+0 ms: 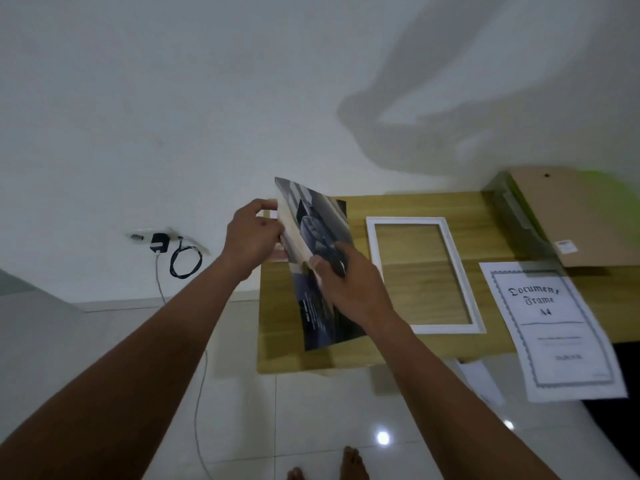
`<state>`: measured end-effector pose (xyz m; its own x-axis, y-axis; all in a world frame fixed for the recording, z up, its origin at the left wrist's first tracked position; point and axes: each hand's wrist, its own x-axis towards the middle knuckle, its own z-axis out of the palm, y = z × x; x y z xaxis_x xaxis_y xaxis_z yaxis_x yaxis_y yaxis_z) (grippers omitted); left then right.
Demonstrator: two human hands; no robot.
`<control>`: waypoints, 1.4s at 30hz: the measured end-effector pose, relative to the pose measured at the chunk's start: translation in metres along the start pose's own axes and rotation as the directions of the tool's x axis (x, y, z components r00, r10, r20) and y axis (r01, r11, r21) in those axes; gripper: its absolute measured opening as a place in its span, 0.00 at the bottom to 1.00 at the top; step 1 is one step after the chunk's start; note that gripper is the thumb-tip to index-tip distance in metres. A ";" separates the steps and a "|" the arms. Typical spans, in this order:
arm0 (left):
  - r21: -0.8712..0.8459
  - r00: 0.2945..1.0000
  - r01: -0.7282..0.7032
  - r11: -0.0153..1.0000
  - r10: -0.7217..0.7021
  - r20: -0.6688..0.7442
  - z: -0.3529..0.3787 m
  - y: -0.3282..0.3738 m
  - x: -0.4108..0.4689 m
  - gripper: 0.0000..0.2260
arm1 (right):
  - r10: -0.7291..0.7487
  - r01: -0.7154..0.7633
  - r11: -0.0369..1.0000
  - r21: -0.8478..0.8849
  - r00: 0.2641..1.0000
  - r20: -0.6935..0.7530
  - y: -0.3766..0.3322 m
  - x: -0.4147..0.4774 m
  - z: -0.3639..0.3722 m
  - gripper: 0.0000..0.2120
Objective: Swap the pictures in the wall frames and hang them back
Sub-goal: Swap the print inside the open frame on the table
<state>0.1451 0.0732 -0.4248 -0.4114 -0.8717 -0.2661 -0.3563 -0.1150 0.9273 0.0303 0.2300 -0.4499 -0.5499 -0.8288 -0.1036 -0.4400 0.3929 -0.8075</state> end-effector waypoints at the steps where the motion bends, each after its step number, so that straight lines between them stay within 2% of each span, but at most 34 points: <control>1: 0.018 1.000 -0.032 0.999 0.032 0.000 0.005 0.012 -0.002 0.15 | -0.029 0.029 1.000 0.010 0.999 0.035 -0.013 -0.005 -0.001 0.26; 4: 0.051 0.996 -0.087 0.995 0.088 -0.001 0.020 0.041 -0.007 0.16 | -0.105 0.108 0.992 -0.059 0.993 0.054 -0.036 -0.013 -0.005 0.27; 7: 0.066 0.989 -0.150 0.986 0.149 0.019 0.031 0.061 -0.009 0.16 | -0.142 0.124 0.948 -0.293 0.989 -0.040 -0.043 -0.014 -0.021 0.31; 9: 0.025 0.986 -0.162 0.986 0.161 0.041 0.038 0.070 -0.011 0.13 | -0.156 0.113 0.942 -0.316 0.981 -0.115 -0.043 -0.015 -0.036 0.33; 12: 0.003 0.984 -0.178 0.984 0.178 -0.014 0.047 0.069 -0.013 0.11 | -0.145 0.098 0.970 -0.222 0.967 -0.211 -0.043 -0.017 -0.063 0.32; 14: 0.132 0.985 -0.156 0.979 0.165 -0.057 0.048 0.058 -0.012 0.16 | -0.115 0.093 0.991 -0.093 0.953 -0.279 -0.040 -0.018 -0.080 0.29; 16: 0.174 0.997 -0.037 0.984 0.047 -0.055 0.049 0.039 -0.010 0.26 | -0.067 0.087 0.995 0.044 0.936 -0.346 -0.032 -0.015 -0.095 0.30; 17: 0.109 0.997 0.073 0.991 -0.071 -0.026 0.050 0.032 -0.010 0.29 | -0.038 0.082 0.991 0.106 0.932 -0.361 -0.025 -0.012 -0.101 0.30; 19: -0.053 0.958 0.272 0.961 -0.265 0.110 0.055 0.019 -0.008 0.24 | 0.012 0.071 0.972 0.224 0.936 -0.353 -0.014 -0.009 -0.114 0.31; 20: -0.099 0.943 0.310 0.946 -0.291 0.163 0.057 0.016 -0.007 0.19 | 0.046 0.053 0.959 0.280 0.941 -0.335 -0.007 -0.008 -0.120 0.31; 22: -0.106 0.952 0.270 0.957 -0.248 0.181 0.063 0.010 -0.002 0.16 | 0.116 -0.004 0.932 0.362 0.951 -0.288 0.006 -0.008 -0.129 0.31; 24: -0.097 0.973 0.194 0.976 -0.179 0.146 0.071 0.009 0.000 0.20 | 0.167 -0.061 0.920 0.387 0.955 -0.247 0.020 -0.007 -0.136 0.30; 30: 0.065 0.991 0.036 0.997 -0.044 0.123 0.112 0.002 -0.003 0.25 | 0.254 -0.179 0.934 0.308 0.941 -0.222 0.077 0.007 -0.147 0.21; 35: 0.227 0.984 0.008 0.974 -0.048 0.169 0.152 -0.020 0.013 0.31 | 0.305 -0.276 0.941 0.194 0.943 -0.137 0.141 0.039 -0.156 0.30; 42: 0.366 0.994 -0.016 0.930 -0.023 0.103 0.212 -0.036 0.030 0.32 | 0.362 -0.362 0.932 0.000 0.932 -0.036 0.211 0.080 -0.170 0.31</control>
<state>-0.0324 0.1519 -0.5215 -0.4873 -0.8151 -0.3134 -0.6319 0.0815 0.7707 -0.2270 0.3140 -0.5297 -0.6970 -0.6157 -0.3676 -0.2112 0.6661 -0.7153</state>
